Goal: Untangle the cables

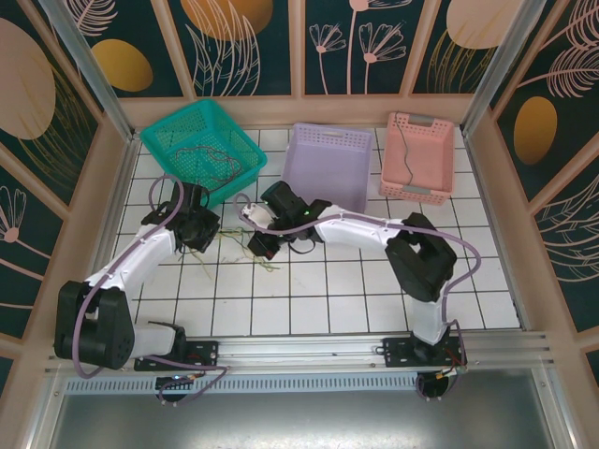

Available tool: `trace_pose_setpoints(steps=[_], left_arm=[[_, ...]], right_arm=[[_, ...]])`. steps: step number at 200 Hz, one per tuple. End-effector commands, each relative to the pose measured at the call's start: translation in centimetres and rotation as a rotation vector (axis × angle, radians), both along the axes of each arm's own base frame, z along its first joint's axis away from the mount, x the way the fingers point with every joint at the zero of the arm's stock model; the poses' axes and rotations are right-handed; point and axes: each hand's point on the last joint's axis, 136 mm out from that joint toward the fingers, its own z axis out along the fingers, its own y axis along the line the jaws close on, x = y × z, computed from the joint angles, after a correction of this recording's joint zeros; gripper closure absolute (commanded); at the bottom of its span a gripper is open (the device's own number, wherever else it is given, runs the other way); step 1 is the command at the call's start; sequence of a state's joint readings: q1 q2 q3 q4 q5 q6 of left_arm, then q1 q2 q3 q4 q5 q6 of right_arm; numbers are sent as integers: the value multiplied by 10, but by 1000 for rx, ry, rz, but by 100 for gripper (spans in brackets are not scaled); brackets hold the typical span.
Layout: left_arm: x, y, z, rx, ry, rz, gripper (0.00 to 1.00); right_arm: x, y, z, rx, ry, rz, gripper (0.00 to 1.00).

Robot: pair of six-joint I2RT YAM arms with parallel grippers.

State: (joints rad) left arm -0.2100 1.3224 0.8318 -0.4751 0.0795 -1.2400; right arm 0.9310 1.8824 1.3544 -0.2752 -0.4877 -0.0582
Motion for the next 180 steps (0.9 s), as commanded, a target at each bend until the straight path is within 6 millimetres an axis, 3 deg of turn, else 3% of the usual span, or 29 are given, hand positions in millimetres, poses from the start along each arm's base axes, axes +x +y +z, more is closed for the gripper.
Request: trace_pose_setpoints(steps=[1, 21, 46, 76, 84, 106, 134, 171, 180], left_arm=[[5, -3, 2, 12, -19, -27, 100], [5, -10, 4, -22, -18, -45, 100], [5, -16, 7, -51, -13, -63, 100], [6, -17, 12, -53, -14, -71, 100], [7, -18, 12, -56, -15, -70, 100], [8, -19, 13, -66, -19, -69, 100], [8, -20, 14, -70, -22, -73, 100], [7, -20, 14, -66, -20, -77, 100], [7, -19, 14, -62, -20, -77, 100]], right_arm=[[-8, -16, 8, -13, -16, 13, 100], [-5, -11, 9, 5, -19, 9, 100], [4, 9, 9, 35, -9, 33, 66], [14, 29, 2, 39, 28, 39, 47], [16, 32, -3, 30, 35, 40, 46], [20, 36, -16, 8, 57, 32, 55], [28, 44, -18, 15, 70, 15, 66], [32, 49, -19, 20, 81, -11, 100], [33, 46, -17, 19, 74, -20, 100]])
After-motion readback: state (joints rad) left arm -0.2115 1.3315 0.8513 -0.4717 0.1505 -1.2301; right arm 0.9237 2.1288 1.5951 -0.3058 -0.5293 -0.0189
